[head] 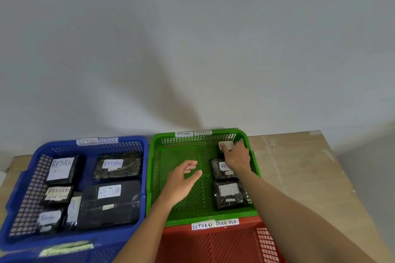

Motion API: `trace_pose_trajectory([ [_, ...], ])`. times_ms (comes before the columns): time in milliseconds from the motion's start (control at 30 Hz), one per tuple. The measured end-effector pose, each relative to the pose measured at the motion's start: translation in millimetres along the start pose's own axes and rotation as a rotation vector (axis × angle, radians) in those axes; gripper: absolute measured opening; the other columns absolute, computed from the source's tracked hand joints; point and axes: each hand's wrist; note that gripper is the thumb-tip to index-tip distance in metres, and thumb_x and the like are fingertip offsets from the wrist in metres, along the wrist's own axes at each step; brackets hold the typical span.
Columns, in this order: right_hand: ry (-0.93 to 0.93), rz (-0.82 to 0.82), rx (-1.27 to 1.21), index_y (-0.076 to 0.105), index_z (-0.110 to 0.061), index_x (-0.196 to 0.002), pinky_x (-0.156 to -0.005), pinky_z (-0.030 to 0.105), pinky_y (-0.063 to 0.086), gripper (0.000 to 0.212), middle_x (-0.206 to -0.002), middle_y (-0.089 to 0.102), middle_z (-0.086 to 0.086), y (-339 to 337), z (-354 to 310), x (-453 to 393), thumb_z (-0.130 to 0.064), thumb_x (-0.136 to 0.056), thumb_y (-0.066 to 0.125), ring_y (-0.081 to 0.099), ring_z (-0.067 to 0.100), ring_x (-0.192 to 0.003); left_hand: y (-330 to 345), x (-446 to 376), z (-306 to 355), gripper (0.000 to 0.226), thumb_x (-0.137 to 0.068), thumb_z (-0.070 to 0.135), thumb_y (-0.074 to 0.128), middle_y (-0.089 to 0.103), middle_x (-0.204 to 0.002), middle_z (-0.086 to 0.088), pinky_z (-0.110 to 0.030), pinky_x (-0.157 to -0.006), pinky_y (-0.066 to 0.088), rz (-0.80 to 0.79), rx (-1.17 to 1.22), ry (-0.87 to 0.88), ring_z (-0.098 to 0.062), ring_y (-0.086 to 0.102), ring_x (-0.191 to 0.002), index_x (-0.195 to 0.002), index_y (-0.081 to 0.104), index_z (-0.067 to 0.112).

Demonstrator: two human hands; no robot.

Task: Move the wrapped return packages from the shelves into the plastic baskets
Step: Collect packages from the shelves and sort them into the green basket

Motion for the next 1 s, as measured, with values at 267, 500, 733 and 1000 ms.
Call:
trace_pose_trajectory([
  [267, -0.143, 0.04, 0.152, 0.049, -0.006, -0.127, -0.09, 0.048, 0.051, 0.053, -0.138, 0.051, 0.015, -5, -3, 12, -0.042, -0.094, 0.07, 0.059, 0.039, -0.117, -9, -6, 3, 0.048, -0.099, 0.039, 0.061, 0.057, -0.139, 0.007, -0.024, -0.105, 0.035, -0.02, -0.057, 0.011, -0.009, 0.052, -0.128, -0.142, 0.052, 0.021],
  [500, -0.202, 0.081, 0.16, 0.053, -0.007, -0.126, -0.083, 0.044, 0.05, 0.042, -0.134, 0.05, 0.012, 0, 1, 11, -0.034, -0.097, 0.067, 0.061, 0.035, -0.107, 3, -20, -5, 0.05, -0.099, 0.039, 0.06, 0.054, -0.145, 0.002, -0.034, -0.112, 0.038, -0.063, -0.101, -0.022, -0.016, 0.051, -0.133, -0.144, 0.05, 0.02],
  [733, -0.239, 0.057, 0.157, 0.051, -0.009, -0.132, -0.082, 0.045, 0.052, 0.048, -0.143, 0.046, 0.013, 1, 9, 8, -0.038, -0.098, 0.066, 0.061, 0.034, -0.112, 22, -36, -11, 0.061, -0.099, 0.043, 0.059, 0.038, -0.159, 0.0, -0.045, -0.121, 0.03, -0.079, -0.308, -0.027, -0.021, 0.036, -0.147, -0.152, 0.04, 0.02],
  [1000, -0.324, 0.02, 0.196, 0.047, -0.011, -0.143, -0.089, 0.05, 0.055, 0.055, -0.152, 0.041, 0.009, -9, 18, 17, -0.036, -0.098, 0.066, 0.061, 0.035, -0.117, 39, -33, -24, 0.07, -0.098, 0.047, 0.058, 0.012, -0.169, 0.002, -0.057, -0.124, 0.016, -0.08, -0.644, -0.019, -0.027, 0.01, -0.155, -0.158, 0.03, 0.022],
])
Point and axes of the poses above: each hand's wrist, its own x-axis away from the middle knuckle, its own y-axis out of the palm, z = x × y
